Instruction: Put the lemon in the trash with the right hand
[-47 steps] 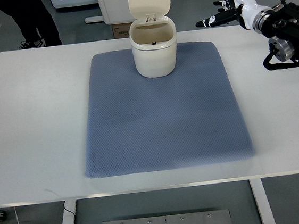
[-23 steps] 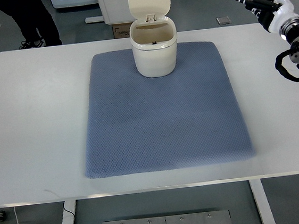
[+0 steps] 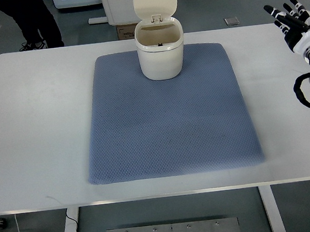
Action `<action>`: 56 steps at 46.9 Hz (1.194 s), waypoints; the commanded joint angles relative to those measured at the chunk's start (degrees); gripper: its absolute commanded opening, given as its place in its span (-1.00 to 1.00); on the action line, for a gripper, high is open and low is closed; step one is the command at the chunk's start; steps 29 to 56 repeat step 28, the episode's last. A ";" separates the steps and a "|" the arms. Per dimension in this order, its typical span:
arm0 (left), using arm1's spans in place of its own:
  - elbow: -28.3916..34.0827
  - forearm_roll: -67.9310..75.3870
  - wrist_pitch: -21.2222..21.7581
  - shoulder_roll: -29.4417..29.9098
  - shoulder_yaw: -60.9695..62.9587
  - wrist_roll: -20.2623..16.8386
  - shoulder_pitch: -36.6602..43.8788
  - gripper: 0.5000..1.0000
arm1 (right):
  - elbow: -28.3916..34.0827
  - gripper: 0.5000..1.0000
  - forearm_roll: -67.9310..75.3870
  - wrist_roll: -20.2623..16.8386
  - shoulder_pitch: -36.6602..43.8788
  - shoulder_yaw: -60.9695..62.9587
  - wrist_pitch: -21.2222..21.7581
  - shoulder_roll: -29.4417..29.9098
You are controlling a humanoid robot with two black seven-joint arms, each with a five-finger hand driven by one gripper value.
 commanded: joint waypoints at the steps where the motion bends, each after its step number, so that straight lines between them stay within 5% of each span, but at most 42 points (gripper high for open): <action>1: 0.00 -0.01 0.01 0.00 0.00 0.01 0.06 1.00 | 0.39 1.00 -0.07 1.24 -1.99 -0.10 0.10 0.09; 13: 0.00 -0.01 0.01 0.00 0.00 0.01 -0.03 1.00 | 7.16 1.00 0.28 8.18 -7.52 4.81 -0.25 4.91; 28: 0.00 -0.01 0.01 0.00 0.00 0.01 0.06 1.00 | 8.65 1.00 0.28 8.36 -9.81 6.14 -0.16 10.01; 56: 0.00 -0.01 0.01 0.00 0.00 0.01 0.06 1.00 | 8.65 1.00 0.28 8.36 -9.81 6.14 -0.16 10.01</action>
